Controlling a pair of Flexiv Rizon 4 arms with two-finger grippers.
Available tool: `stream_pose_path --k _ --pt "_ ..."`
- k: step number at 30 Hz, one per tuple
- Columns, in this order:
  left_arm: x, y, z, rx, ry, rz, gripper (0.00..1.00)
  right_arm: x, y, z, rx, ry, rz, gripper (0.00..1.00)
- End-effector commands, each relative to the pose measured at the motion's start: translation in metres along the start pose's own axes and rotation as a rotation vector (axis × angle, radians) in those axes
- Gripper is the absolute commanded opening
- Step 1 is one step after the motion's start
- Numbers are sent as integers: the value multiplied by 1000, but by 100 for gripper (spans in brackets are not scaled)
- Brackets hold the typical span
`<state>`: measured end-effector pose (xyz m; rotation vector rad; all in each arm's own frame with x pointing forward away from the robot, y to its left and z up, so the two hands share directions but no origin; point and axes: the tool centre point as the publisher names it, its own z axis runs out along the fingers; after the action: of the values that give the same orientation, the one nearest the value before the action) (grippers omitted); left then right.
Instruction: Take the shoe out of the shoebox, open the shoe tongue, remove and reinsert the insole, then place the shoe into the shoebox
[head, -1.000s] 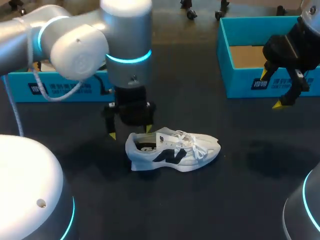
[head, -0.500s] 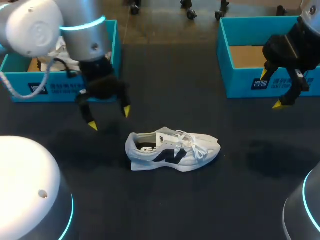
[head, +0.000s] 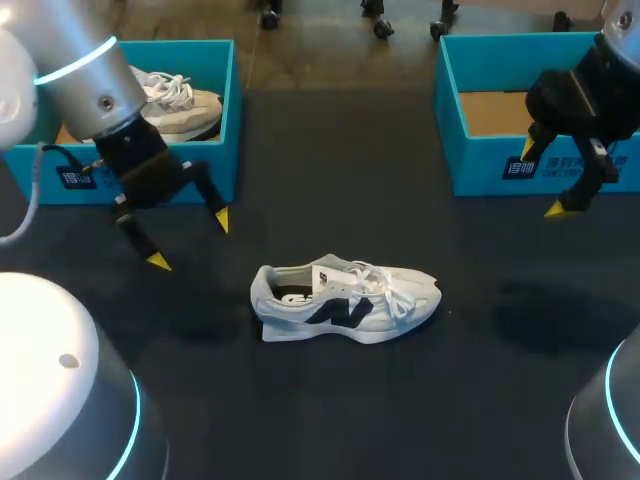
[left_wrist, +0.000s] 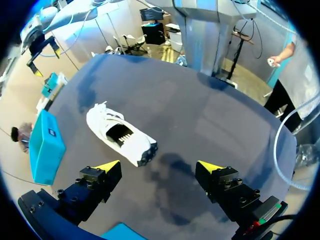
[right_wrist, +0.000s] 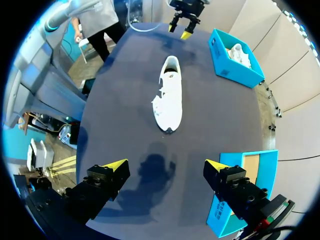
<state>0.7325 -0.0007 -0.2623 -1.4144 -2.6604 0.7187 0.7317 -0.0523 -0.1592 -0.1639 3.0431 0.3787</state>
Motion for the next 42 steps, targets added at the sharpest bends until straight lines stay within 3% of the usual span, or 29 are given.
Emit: stream_pose_path --k 1,16,20,24,32,42 --pt "6 -2 1 -7 -99 1 100 -1 1 1 2 2 0 100" --pt "6 -2 1 -7 -99 1 100 -1 1 1 2 2 0 100" --pt "11 25 -3 96 -140 -88 100 -1 1 1 2 2 0 100" --pt "19 37 -9 179 -160 -185 100 -1 1 1 2 2 0 100" --pt "34 60 -11 246 -235 -365 100 -1 1 1 2 2 0 100" --pt "61 64 -2 377 -320 -569 100 -1 1 1 2 2 0 100"
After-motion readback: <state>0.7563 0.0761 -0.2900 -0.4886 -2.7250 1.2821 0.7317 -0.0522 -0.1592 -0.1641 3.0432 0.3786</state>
